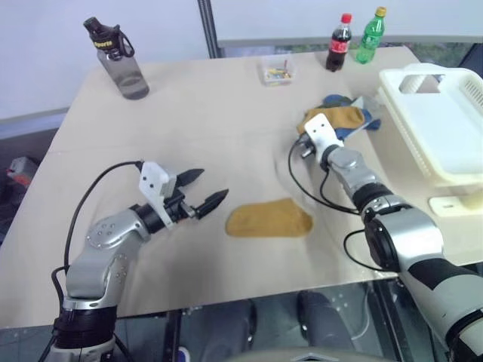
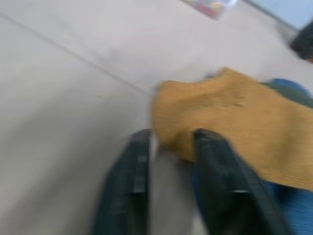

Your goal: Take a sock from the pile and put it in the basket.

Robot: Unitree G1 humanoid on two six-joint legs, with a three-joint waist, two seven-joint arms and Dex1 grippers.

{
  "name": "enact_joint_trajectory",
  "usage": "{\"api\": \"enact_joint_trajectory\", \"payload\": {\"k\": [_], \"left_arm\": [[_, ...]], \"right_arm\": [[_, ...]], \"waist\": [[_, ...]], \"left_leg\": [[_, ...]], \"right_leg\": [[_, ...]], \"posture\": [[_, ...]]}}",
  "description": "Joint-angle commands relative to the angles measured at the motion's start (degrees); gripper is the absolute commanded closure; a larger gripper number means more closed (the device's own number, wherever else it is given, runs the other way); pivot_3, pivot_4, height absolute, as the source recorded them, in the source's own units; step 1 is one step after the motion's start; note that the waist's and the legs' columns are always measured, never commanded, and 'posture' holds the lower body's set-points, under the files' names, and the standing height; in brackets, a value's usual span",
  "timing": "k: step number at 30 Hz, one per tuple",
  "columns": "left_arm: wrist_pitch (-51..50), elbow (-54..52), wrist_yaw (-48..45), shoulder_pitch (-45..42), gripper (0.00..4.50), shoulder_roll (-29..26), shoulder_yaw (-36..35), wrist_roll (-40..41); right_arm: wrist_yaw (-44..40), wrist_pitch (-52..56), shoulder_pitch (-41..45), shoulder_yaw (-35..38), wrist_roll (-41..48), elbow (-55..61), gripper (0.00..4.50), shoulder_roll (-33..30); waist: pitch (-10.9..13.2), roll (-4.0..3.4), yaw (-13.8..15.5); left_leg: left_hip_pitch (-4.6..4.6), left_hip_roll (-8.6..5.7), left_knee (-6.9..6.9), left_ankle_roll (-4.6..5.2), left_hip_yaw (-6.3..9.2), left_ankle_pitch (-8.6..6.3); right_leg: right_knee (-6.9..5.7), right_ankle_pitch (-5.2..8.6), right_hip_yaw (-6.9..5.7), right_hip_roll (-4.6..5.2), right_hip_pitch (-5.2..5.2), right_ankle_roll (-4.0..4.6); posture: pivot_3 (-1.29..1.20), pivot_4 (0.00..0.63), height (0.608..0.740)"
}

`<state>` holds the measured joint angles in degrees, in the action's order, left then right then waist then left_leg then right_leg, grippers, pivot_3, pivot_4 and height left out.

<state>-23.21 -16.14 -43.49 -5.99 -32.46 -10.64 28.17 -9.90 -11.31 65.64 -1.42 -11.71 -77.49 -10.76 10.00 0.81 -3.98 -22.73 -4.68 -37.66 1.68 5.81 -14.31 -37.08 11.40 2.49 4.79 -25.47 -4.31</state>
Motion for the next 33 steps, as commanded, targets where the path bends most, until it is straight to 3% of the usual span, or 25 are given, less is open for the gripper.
{"api": "enact_joint_trajectory", "payload": {"k": [1,16,26,31,33], "left_arm": [[0.78,-0.07,0.21,-1.28,0.00,-0.33,-0.28,-0.05],[1.14,-2.43,2.97,1.76,0.00,-0.38,-2.61,0.56],[0.86,-2.05,3.24,0.30,0.00,-0.15,-1.44,0.52],[-0.01,-3.97,4.40,1.04,0.00,-0.52,-2.28,0.85],[-0.35,-4.63,4.98,1.53,0.00,-0.62,-2.85,1.03]], "right_arm": [[3.02,1.02,1.48,2.66,1.94,0.87,1.85,-0.60],[-7.92,4.92,1.75,4.81,3.30,0.29,1.85,2.06],[1.35,5.72,1.41,4.98,1.65,-0.22,1.85,0.80],[-1.12,6.93,0.89,5.23,1.67,-0.56,1.85,2.20],[-5.23,7.12,0.69,5.41,2.19,-0.53,2.66,2.73]], "waist": [[0.00,0.00,-0.01],[-0.01,-0.01,-0.10],[-0.01,-0.01,-0.01],[-0.02,0.00,-0.08],[-0.03,0.00,-0.16]], "left_leg": [[0.00,0.00,0.00,0.00,0.00,0.00],[0.01,0.01,0.01,0.00,-0.02,0.00],[0.00,0.01,0.01,0.00,-0.01,0.00],[0.01,0.02,0.01,0.00,-0.02,0.00],[0.01,0.02,0.01,0.00,-0.03,0.00]], "right_leg": [[0.00,0.00,0.00,0.00,0.00,0.00],[0.00,0.00,0.02,-0.01,0.00,0.00],[-0.01,0.00,0.01,0.00,0.00,0.01],[-0.01,0.00,0.02,-0.01,0.00,0.01],[-0.01,-0.01,0.03,-0.02,0.01,0.01]], "posture": [[0.00,0.150,0.740],[0.00,0.150,0.740],[0.00,0.150,0.740],[0.00,0.150,0.740],[0.00,0.150,0.740]]}}
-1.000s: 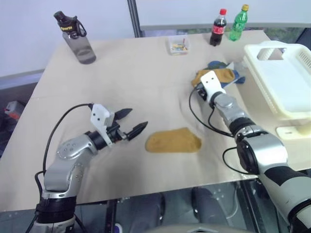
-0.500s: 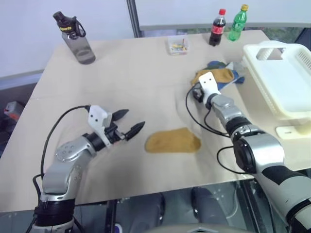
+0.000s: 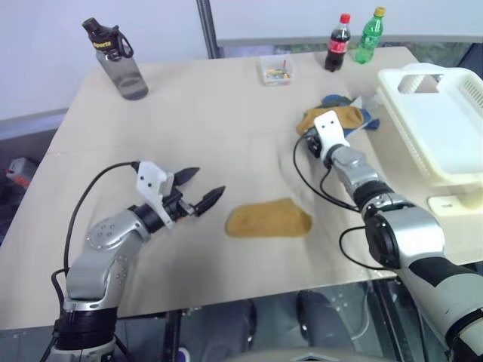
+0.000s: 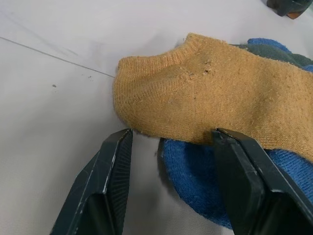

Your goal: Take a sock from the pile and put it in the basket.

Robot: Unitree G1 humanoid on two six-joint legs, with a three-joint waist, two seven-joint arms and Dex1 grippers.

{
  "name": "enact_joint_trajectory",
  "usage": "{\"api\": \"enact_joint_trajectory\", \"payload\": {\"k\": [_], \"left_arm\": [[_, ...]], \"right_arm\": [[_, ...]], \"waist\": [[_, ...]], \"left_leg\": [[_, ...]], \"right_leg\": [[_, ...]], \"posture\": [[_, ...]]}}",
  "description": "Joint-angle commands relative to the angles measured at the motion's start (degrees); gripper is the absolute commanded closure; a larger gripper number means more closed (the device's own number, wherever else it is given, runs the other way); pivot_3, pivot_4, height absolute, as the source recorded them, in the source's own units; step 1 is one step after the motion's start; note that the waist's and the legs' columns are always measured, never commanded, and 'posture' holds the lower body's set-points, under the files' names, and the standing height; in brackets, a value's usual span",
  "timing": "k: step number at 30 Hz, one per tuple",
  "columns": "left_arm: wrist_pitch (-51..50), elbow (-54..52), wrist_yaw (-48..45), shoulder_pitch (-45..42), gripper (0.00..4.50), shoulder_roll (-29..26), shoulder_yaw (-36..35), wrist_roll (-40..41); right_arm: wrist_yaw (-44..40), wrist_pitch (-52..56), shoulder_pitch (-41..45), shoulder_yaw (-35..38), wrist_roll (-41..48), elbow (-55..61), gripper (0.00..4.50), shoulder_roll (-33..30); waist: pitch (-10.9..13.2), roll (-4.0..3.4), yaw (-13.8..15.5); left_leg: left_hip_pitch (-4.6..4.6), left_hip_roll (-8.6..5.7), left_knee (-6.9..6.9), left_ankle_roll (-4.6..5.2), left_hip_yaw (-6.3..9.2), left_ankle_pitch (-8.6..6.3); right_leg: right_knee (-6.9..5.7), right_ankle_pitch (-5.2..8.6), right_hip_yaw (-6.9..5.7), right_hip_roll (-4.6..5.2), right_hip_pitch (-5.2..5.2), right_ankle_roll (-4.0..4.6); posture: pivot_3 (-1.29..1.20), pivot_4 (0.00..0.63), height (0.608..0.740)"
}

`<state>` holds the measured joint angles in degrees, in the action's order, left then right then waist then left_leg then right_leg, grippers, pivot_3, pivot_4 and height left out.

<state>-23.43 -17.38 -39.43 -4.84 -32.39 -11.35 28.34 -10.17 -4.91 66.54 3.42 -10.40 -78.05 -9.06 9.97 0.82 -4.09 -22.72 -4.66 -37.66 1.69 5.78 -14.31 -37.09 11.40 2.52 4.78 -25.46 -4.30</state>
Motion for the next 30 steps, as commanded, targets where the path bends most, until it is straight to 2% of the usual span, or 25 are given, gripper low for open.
{"api": "enact_joint_trajectory", "payload": {"k": [1,4,8,12,14,15,16,17,19,22,30], "left_arm": [[-0.26,-3.70,1.14,0.65,0.00,-0.72,-2.36,1.00],[-0.40,-4.09,1.52,1.16,0.00,-0.71,-2.51,1.16],[-0.50,-3.67,1.60,0.46,0.00,-0.27,-1.84,1.16],[-0.30,-2.51,1.26,-1.09,0.00,0.39,-0.56,1.05],[-0.15,-1.76,0.93,-1.85,0.00,0.64,0.02,0.90],[-0.08,-1.19,0.82,-2.51,0.00,0.89,0.51,0.79],[0.03,-0.53,0.59,-3.41,0.00,1.17,1.21,0.63],[0.07,-0.06,0.43,-4.10,0.00,1.40,1.71,0.57],[0.54,1.12,-0.31,-5.01,0.00,1.62,2.32,0.25],[3.09,5.08,-2.12,-5.64,0.00,1.74,2.41,-0.62],[4.01,5.51,-2.26,-5.94,0.00,2.71,3.20,-1.26]], "right_arm": [[-6.90,0.74,-0.30,0.78,1.26,0.09,3.19,1.17],[-10.58,0.28,-0.49,0.79,1.52,0.33,4.44,0.84],[-13.34,-0.71,-1.21,0.62,1.55,0.77,4.44,-0.54],[-11.87,-4.22,-1.87,0.76,1.82,2.09,4.44,-2.74],[-9.88,-5.69,-1.75,1.21,2.20,2.73,4.07,-3.96],[-7.61,-6.01,-1.57,1.72,2.44,3.03,3.72,-4.96],[-4.24,-6.12,-1.30,2.39,2.58,3.21,3.67,-6.38],[-2.13,-5.91,-1.09,3.20,3.10,3.23,2.99,-7.46],[0.75,-5.77,-1.01,3.10,2.68,3.05,2.98,-9.32],[0.76,-5.64,-1.03,3.30,3.29,2.96,2.98,-10.55],[-6.83,0.25,-0.11,13.03,15.31,4.09,2.98,-9.07]], "waist": [[0.00,-0.01,-0.08],[-0.01,-0.01,-0.07],[-0.01,-0.01,-0.05],[-0.01,-0.01,0.15],[-0.01,-0.01,0.33],[-0.01,-0.01,0.35],[-0.01,-0.01,0.31],[0.00,-0.02,0.44],[0.00,-0.02,0.57],[0.00,-0.02,0.01],[0.00,-0.02,-0.55]], "left_leg": [[0.01,0.00,0.00,0.00,-0.01,0.00],[0.02,0.03,0.00,0.00,0.00,0.00],[0.02,0.02,0.00,0.00,0.00,0.00],[0.02,0.01,0.00,0.00,0.00,0.00],[0.02,0.00,0.00,0.00,0.01,0.00],[0.02,-0.01,0.00,0.00,0.02,0.00],[0.02,-0.02,0.00,0.00,0.02,0.00],[0.01,-0.02,0.00,0.00,0.01,0.00],[-0.01,-0.02,0.00,0.00,0.03,0.00],[0.00,-0.02,0.03,0.00,-0.08,0.00],[0.07,0.11,0.12,0.01,-0.23,-0.01]], "right_leg": [[0.00,0.00,0.01,0.00,0.00,0.00],[0.00,0.00,0.00,-0.03,0.00,0.00],[-0.01,-0.01,0.00,-0.02,0.00,0.01],[0.00,0.00,-0.01,-0.01,0.01,0.01],[0.00,0.00,-0.02,0.00,0.01,0.01],[0.00,0.00,-0.02,0.01,0.02,0.01],[0.00,-0.01,-0.02,0.02,0.02,0.01],[0.01,-0.01,-0.02,0.02,0.01,0.01],[0.02,0.00,-0.04,0.02,0.01,0.01],[0.06,0.00,0.03,0.02,0.00,0.01],[0.06,-0.03,0.16,-0.07,0.00,0.03]], "posture": [[0.00,0.150,0.740],[0.00,0.150,0.740],[0.00,0.150,0.740],[0.00,0.150,0.740],[0.00,0.150,0.740],[0.00,0.150,0.740],[0.00,0.150,0.740],[0.00,0.150,0.740],[0.00,0.150,0.740],[0.00,0.150,0.740],[0.00,0.150,0.740]]}}
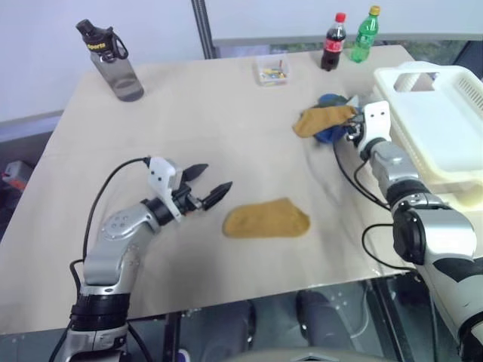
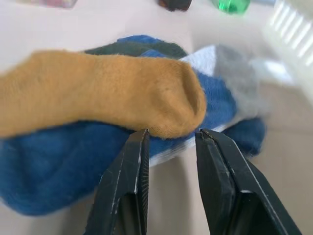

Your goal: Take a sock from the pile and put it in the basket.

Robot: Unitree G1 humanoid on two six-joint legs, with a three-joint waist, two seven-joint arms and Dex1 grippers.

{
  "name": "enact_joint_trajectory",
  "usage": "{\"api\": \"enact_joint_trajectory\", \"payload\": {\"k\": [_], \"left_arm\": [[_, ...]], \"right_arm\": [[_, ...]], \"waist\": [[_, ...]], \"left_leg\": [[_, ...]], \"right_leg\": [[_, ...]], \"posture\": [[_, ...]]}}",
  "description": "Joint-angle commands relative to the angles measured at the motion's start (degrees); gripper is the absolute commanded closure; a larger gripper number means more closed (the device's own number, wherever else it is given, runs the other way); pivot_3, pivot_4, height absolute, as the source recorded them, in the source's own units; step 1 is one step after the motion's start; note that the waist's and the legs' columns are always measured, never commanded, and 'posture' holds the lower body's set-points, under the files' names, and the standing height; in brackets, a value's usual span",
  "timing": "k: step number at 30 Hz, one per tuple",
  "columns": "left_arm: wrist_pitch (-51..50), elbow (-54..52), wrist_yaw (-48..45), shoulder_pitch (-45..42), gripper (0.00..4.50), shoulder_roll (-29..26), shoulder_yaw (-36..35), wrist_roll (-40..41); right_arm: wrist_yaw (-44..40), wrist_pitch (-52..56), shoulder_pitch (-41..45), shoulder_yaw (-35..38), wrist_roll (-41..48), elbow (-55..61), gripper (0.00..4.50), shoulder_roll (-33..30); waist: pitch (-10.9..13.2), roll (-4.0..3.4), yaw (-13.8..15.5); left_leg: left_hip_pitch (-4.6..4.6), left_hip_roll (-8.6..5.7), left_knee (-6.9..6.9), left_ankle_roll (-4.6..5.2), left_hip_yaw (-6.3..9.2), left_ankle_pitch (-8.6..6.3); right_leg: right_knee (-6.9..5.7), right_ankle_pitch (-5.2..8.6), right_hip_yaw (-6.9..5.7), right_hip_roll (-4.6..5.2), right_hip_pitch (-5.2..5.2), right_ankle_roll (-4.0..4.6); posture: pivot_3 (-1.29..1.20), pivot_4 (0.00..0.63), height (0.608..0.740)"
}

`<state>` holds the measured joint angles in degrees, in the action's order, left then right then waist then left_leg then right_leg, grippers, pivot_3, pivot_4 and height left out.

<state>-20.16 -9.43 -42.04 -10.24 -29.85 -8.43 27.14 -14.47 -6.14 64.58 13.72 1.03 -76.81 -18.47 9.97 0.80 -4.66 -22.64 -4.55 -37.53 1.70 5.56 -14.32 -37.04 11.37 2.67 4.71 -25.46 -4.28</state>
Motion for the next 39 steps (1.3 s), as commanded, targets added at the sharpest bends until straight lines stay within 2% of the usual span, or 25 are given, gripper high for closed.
{"api": "enact_joint_trajectory", "payload": {"k": [1,2,4,6,7,9,18,20,21,22,24,25,26,27,29,39], "left_arm": [[0.45,-2.75,0.48,-0.57,0.00,0.25,0.33,-0.03],[0.58,-2.44,0.26,-0.55,0.00,0.25,0.28,-0.03],[0.99,-1.77,-0.30,-0.35,0.00,0.02,-0.04,0.01],[1.52,-0.82,-0.91,-0.29,0.00,-0.25,-0.33,-0.08],[1.86,-0.23,-1.26,-0.29,0.00,-0.36,-0.45,-0.17],[2.20,0.36,-1.72,-0.26,0.00,-0.56,-0.63,-0.25],[0.13,-1.12,-1.04,-1.94,0.00,-0.81,0.14,-0.27],[-0.25,-1.53,-0.86,-1.95,0.00,-0.86,0.10,-0.28],[-0.44,-1.85,-0.76,-1.83,0.00,-0.89,0.02,-0.24],[-0.60,-2.13,-0.70,-1.67,0.00,-0.94,-0.09,-0.18],[-0.95,-2.85,-0.38,-1.24,0.00,-0.99,-0.27,-0.10],[-1.10,-3.12,-0.18,-1.10,0.00,-0.97,-0.27,-0.08],[-1.22,-3.36,0.01,-0.98,0.00,-0.96,-0.26,-0.08],[-1.31,-3.54,0.12,-0.88,0.00,-0.97,-0.29,-0.05],[-1.46,-3.73,0.32,-0.77,0.00,-0.97,-0.36,-0.03],[-1.21,-3.37,0.31,-0.40,0.00,-0.90,-0.62,-0.28]], "right_arm": [[-3.14,2.13,1.83,3.45,4.86,2.99,2.98,0.50],[-4.46,3.32,1.83,4.60,6.44,3.08,2.98,0.66],[-5.39,4.73,1.93,6.88,9.37,3.43,2.40,1.00],[-5.91,6.04,2.19,8.89,11.90,3.78,1.63,1.35],[-6.05,6.78,2.33,9.89,13.10,3.93,0.97,1.55],[-6.97,8.62,2.49,11.75,15.50,4.20,0.08,2.01],[-5.49,9.72,2.67,16.61,21.30,3.59,0.08,2.99],[-5.01,9.13,2.93,17.03,21.65,3.50,0.88,3.15],[-4.83,8.91,3.04,17.09,21.72,3.51,1.11,3.26],[-4.79,8.80,3.14,17.06,21.73,3.56,1.65,3.37],[-4.89,8.58,3.31,16.91,21.67,3.64,2.20,3.68],[-5.01,8.52,3.37,16.86,21.66,3.65,2.70,3.79],[-5.06,8.48,3.42,16.85,21.68,3.64,2.86,3.88],[-5.06,8.44,3.47,16.85,21.70,3.63,3.47,3.96],[-5.00,8.43,3.56,16.92,21.72,3.59,4.36,4.02],[-4.63,8.00,3.67,17.54,22.28,3.46,4.44,3.97]], "waist": [[0.00,0.00,0.05],[0.00,0.00,0.12],[0.00,0.00,0.40],[0.00,0.00,0.66],[0.00,0.00,0.67],[0.00,0.00,0.66],[0.00,0.00,0.76],[0.00,0.00,0.72],[0.00,0.00,0.71],[0.00,0.00,0.71],[0.00,0.00,0.70],[0.00,0.00,0.70],[0.00,0.00,0.70],[0.00,0.00,0.70],[0.00,0.00,0.74],[0.00,0.00,0.73]], "left_leg": [[0.00,0.00,0.00,0.00,0.00,0.00],[0.00,0.00,0.00,0.00,0.01,0.00],[0.00,0.00,0.00,0.00,0.03,0.00],[0.00,0.00,0.00,0.00,0.02,0.00],[0.00,0.00,0.00,0.00,0.02,0.00],[0.00,0.00,0.00,0.00,0.02,0.00],[-0.02,0.00,0.00,0.00,0.04,0.00],[-0.02,0.00,0.00,0.00,0.04,0.00],[-0.02,0.00,0.00,0.00,0.04,0.00],[-0.02,0.00,0.00,0.00,0.04,0.00],[-0.02,0.00,0.00,0.00,0.04,0.00],[-0.02,0.00,0.00,0.00,0.04,0.00],[-0.02,0.00,0.00,0.00,0.04,0.00],[-0.02,0.00,0.00,0.00,0.04,0.00],[-0.02,0.00,0.00,0.00,0.04,0.00],[-0.02,0.00,0.00,0.00,0.04,0.00]], "right_leg": [[0.00,0.00,0.00,0.00,0.00,0.00],[0.00,0.00,0.00,0.00,0.00,0.00],[0.00,0.00,-0.02,0.00,0.00,0.00],[0.00,0.00,-0.01,0.00,0.00,0.00],[0.00,0.00,-0.01,0.00,0.00,0.00],[0.00,0.00,-0.01,0.00,0.00,0.00],[0.02,0.00,-0.03,0.01,0.00,0.00],[0.02,0.00,-0.02,0.01,0.00,0.00],[0.02,0.00,-0.02,0.01,0.00,0.00],[0.02,0.00,-0.02,0.00,0.00,0.00],[0.02,0.00,-0.03,0.00,0.00,0.00],[0.01,0.00,-0.02,0.00,0.00,0.00],[0.01,0.00,-0.02,0.00,0.00,0.00],[0.01,0.00,-0.02,0.00,0.00,0.00],[0.01,0.00,-0.02,0.00,-0.01,0.00],[0.01,0.00,-0.02,0.00,-0.01,0.00]], "posture": [[0.00,0.150,0.740],[0.00,0.150,0.740],[0.00,0.150,0.740],[0.00,0.150,0.740],[0.00,0.150,0.740],[0.00,0.150,0.740],[0.00,0.150,0.740],[0.00,0.150,0.740],[0.00,0.150,0.740],[0.00,0.150,0.740],[0.00,0.150,0.740],[0.00,0.150,0.740],[0.00,0.150,0.740],[0.00,0.150,0.740],[0.00,0.150,0.740],[0.00,0.150,0.740]]}}
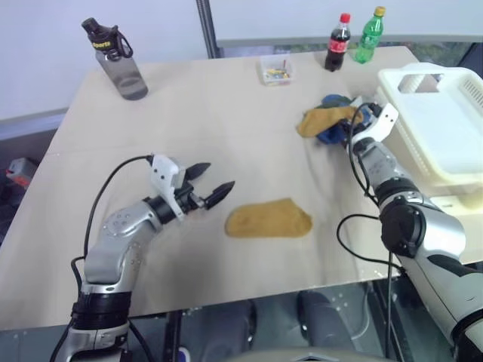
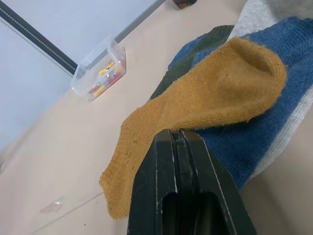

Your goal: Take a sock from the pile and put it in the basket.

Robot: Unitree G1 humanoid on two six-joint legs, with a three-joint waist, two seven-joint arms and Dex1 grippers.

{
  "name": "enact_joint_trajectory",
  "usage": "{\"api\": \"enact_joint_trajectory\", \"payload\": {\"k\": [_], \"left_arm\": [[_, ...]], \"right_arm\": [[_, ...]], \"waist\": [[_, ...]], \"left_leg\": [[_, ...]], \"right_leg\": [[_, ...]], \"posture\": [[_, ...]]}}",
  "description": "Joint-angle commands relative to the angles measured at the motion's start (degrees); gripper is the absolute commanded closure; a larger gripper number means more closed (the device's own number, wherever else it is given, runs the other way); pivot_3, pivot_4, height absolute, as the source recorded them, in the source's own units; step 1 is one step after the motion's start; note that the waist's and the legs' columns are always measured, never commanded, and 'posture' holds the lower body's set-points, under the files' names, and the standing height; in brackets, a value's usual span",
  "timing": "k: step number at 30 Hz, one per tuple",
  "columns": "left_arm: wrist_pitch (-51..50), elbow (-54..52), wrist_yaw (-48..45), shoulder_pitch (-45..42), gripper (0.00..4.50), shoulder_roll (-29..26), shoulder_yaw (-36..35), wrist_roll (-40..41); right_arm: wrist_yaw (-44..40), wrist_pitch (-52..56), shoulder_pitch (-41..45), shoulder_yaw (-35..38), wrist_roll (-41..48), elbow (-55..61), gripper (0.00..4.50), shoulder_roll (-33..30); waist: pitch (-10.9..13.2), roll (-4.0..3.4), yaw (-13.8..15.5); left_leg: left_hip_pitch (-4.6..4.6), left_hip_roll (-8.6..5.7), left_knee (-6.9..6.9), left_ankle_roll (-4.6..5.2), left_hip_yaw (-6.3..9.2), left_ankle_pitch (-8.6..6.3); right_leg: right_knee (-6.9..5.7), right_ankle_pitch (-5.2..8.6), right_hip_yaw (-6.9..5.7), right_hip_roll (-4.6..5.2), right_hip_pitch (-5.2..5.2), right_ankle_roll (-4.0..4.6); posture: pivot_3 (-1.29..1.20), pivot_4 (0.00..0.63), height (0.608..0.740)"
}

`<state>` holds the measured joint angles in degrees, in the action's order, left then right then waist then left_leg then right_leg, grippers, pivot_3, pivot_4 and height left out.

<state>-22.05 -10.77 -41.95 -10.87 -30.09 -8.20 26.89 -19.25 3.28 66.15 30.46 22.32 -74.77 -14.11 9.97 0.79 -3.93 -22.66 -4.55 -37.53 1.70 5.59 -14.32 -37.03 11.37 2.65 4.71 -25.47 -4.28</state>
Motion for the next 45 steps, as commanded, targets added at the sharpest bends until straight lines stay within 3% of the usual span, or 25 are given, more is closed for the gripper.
{"api": "enact_joint_trajectory", "payload": {"k": [1,7,10,15,19,22,28,34,37,41,45], "left_arm": [[0.75,-1.91,0.16,0.23,0.00,-0.64,-0.83,-0.06],[0.69,-2.31,0.20,0.43,0.00,-0.44,-0.56,-0.03],[0.74,-2.04,0.09,0.39,0.00,-0.46,-0.53,-0.04],[0.55,-2.36,0.26,0.61,0.00,-0.56,-0.72,0.02],[0.37,-2.46,0.51,0.55,0.00,-0.64,-0.84,0.00],[0.30,-2.84,0.67,0.92,0.00,-0.79,-1.00,0.11],[0.14,-3.44,1.09,1.21,0.00,-0.97,-1.22,0.24],[0.20,-3.35,1.25,1.35,0.00,-0.85,-1.14,0.25],[0.54,-2.97,1.13,1.37,0.00,-0.60,-0.84,0.12],[0.58,-3.39,1.17,1.64,0.00,-0.49,-0.88,0.22],[0.47,-3.92,1.13,2.02,0.00,-0.51,-0.81,0.33]], "right_arm": [[0.19,-1.40,2.09,0.82,1.05,1.44,4.44,-0.38],[-0.27,-0.71,2.20,0.88,1.31,1.32,4.44,-0.22],[0.38,-0.70,2.48,1.82,2.18,1.00,3.61,-0.09],[1.33,-0.90,3.12,2.48,2.50,0.71,1.30,0.14],[2.11,-1.26,3.54,3.22,3.00,0.28,1.30,0.35],[2.45,-1.58,3.67,3.84,3.47,0.05,2.00,0.61],[2.71,-1.55,3.64,4.63,3.84,-0.30,4.44,1.18],[1.71,-1.26,3.22,3.34,2.52,0.10,4.44,0.90],[0.68,-2.19,2.41,-0.08,-0.76,0.71,3.58,0.83],[3.04,-8.77,-0.18,-12.66,-13.91,1.72,1.61,0.08],[7.96,-14.04,-1.72,-24.41,-26.14,1.95,1.61,-2.20]], "waist": [[0.00,0.00,0.00],[0.00,0.00,0.00],[0.00,0.00,0.01],[0.00,0.00,-0.03],[0.00,0.00,0.01],[0.00,0.00,0.00],[0.00,0.00,0.00],[0.00,0.00,-0.01],[0.00,0.00,-0.02],[0.00,0.00,-0.04],[0.00,0.00,-0.02]], "left_leg": [[0.00,0.00,0.00,0.00,0.00,0.00],[0.00,0.00,0.00,0.00,0.00,0.00],[0.00,0.00,0.00,0.00,0.00,0.00],[0.00,0.00,0.00,0.00,0.00,0.00],[0.00,0.00,0.00,0.00,0.00,0.00],[0.00,0.00,0.00,0.00,0.00,0.00],[0.00,0.00,0.00,0.00,0.00,0.00],[0.00,0.00,0.01,0.00,0.00,0.00],[0.00,0.00,0.01,0.00,0.00,0.00],[0.00,0.00,0.01,0.00,-0.01,0.00],[0.00,-0.04,0.00,-0.01,0.00,0.00]], "right_leg": [[0.00,0.00,0.00,0.00,0.00,0.00],[0.00,0.00,0.00,0.00,0.00,0.00],[0.00,0.00,0.00,0.00,0.00,0.00],[0.00,0.00,0.00,0.00,0.00,0.00],[0.00,0.00,0.00,0.00,0.00,0.00],[0.00,0.00,0.00,0.00,0.00,0.00],[0.00,0.00,0.00,0.00,0.00,0.00],[0.00,0.00,0.00,0.00,0.00,0.00],[0.00,0.00,0.00,0.00,0.00,0.00],[-0.01,0.00,0.00,0.00,-0.01,0.00],[0.00,0.00,0.00,0.02,-0.02,0.00]], "posture": [[0.00,0.150,0.740],[0.00,0.150,0.740],[0.00,0.150,0.740],[0.00,0.150,0.740],[0.00,0.150,0.740],[0.00,0.150,0.740],[0.00,0.150,0.740],[0.00,0.150,0.740],[0.00,0.150,0.740],[0.00,0.150,0.740],[0.00,0.150,0.740]]}}
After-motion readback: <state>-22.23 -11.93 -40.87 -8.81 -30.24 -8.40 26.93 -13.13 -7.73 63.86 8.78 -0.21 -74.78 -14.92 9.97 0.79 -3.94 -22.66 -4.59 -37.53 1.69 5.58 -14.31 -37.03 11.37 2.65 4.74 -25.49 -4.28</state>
